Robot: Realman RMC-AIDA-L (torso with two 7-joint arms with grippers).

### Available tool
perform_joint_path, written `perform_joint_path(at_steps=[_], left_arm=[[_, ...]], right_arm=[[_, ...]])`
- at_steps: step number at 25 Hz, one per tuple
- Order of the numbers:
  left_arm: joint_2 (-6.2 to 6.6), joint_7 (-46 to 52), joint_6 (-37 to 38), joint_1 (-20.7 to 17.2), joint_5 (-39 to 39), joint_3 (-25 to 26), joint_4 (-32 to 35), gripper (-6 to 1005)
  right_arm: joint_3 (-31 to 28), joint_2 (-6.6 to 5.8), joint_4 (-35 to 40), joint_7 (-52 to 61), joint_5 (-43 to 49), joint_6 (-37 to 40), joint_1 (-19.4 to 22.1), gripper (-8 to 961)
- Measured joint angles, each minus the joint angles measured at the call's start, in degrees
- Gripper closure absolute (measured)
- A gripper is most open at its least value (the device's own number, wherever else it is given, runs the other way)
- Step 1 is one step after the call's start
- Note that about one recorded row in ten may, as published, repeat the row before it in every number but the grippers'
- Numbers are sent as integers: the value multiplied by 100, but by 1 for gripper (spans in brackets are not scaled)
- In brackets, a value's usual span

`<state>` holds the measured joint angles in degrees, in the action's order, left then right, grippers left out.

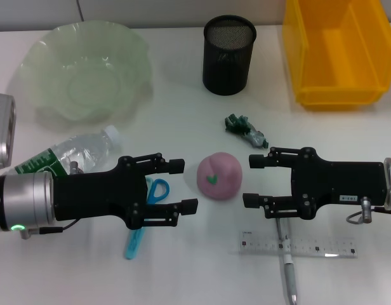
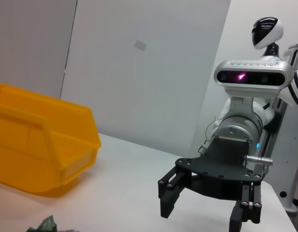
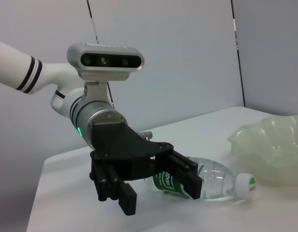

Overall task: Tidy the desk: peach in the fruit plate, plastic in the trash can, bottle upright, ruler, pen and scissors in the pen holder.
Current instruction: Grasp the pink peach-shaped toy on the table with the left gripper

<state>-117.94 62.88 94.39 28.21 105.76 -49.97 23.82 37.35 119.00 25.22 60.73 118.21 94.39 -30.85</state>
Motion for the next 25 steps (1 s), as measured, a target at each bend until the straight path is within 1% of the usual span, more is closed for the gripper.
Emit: perform_joint_path(at_steps=[15, 25], left_arm=[[0, 16, 1, 13, 6, -4, 0, 199], [-4, 52, 0, 92, 5, 25, 17, 199]], right_arm=[[9, 0, 3, -3, 0, -5, 26, 194], [9, -9, 9, -8, -1, -6, 82, 193]])
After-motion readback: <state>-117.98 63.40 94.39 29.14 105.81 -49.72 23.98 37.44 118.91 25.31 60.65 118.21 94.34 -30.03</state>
